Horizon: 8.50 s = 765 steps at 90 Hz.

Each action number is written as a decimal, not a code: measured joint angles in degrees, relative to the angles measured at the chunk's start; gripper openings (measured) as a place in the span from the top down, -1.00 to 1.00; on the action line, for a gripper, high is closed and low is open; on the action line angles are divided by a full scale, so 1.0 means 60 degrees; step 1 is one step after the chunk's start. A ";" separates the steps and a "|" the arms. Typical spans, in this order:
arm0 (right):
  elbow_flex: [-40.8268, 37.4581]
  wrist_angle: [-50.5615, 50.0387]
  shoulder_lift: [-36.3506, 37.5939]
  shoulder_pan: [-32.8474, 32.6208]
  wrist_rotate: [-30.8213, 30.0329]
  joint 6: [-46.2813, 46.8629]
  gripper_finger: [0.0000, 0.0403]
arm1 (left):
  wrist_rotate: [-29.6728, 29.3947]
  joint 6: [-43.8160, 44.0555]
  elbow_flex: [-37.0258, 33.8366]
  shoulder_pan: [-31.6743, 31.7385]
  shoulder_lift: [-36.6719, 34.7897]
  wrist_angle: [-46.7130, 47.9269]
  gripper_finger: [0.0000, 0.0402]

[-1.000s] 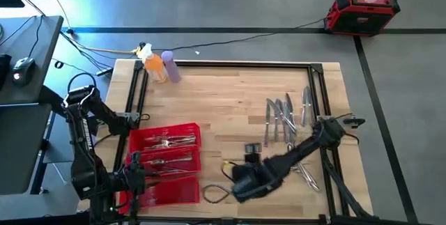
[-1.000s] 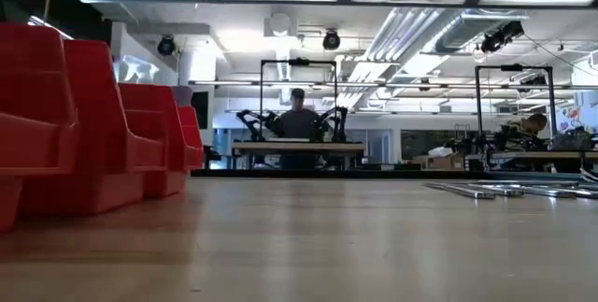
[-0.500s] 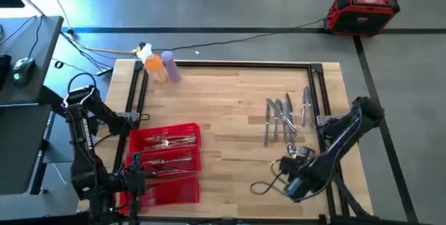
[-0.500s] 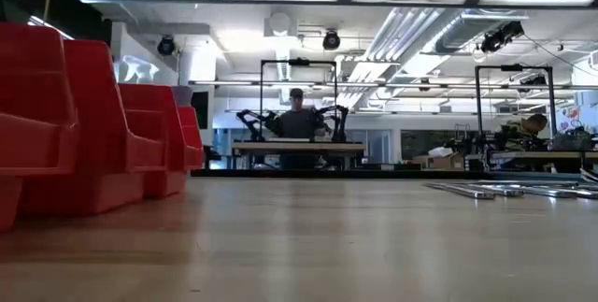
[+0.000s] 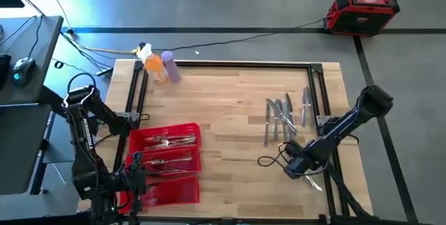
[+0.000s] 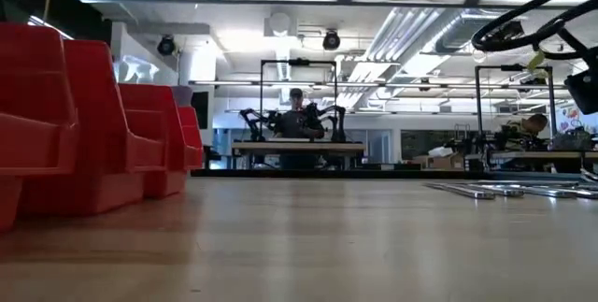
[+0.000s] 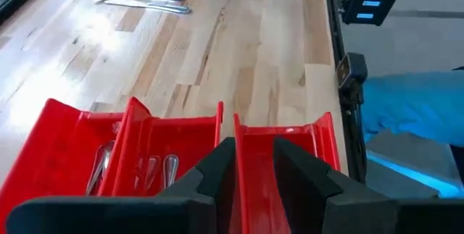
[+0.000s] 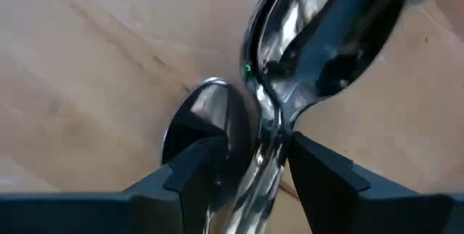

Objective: Sort silverware
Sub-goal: Put the silver spoon in the middle red bin, then put the silver knife in the bottom red bin

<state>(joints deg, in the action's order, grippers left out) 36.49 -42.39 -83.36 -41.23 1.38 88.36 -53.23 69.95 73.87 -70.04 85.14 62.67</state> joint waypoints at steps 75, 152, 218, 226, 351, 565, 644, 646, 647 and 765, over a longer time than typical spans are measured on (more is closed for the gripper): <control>0.2810 -0.3245 -0.0090 -0.0007 -0.1296 -0.0585 0.99 | -0.0011 -0.0021 0.0007 0.0000 0.0000 0.0004 0.62; 1.1143 0.4510 -0.5824 0.2229 -0.4396 -1.3421 1.00 | -0.0067 -0.0018 0.0007 -0.0264 0.0000 0.0004 0.62; 1.5376 0.4617 -1.0348 0.4512 -0.1093 -1.4040 1.00 | -0.1089 -0.1457 0.0007 -0.1169 -0.0001 -0.1517 0.62; 1.5347 0.4468 -1.0363 0.4624 -0.1038 -1.3894 1.00 | -0.1107 -0.1456 0.0007 -0.1169 0.0000 -0.1508 0.62; 1.5963 -0.3108 -0.9127 0.2124 -0.1630 -1.0956 0.71 | -0.1076 -0.1424 0.0007 -0.1140 -0.0004 -0.1588 0.62; 0.8939 0.8156 -0.5047 0.2894 -0.4188 -1.2660 1.00 | -0.1614 -0.1701 0.0033 -0.1022 -0.0007 -0.1588 0.62; 1.2935 0.7161 -0.9868 0.4506 -0.0720 -1.2637 0.74 | -0.1699 -0.1519 0.0036 -0.1342 -0.0015 -0.1592 0.62; 1.2935 0.7233 -0.9869 0.4501 -0.0720 -1.2634 0.68 | -0.1698 -0.1515 0.0036 -0.1344 -0.0015 -0.1588 0.62; 1.2935 0.7272 -0.9871 0.4499 -0.0721 -1.2634 0.65 | -0.1698 -0.1517 0.0036 -0.1344 -0.0015 -0.1588 0.62; 0.8752 -0.7533 -0.3745 0.2063 -0.3963 -0.4148 0.24 | -0.2060 -0.0579 0.0000 0.0056 0.1337 -0.1734 0.62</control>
<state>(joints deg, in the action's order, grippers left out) 89.00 -87.59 -105.83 -28.85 -22.39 63.47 -65.59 66.48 73.87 -69.70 93.17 52.27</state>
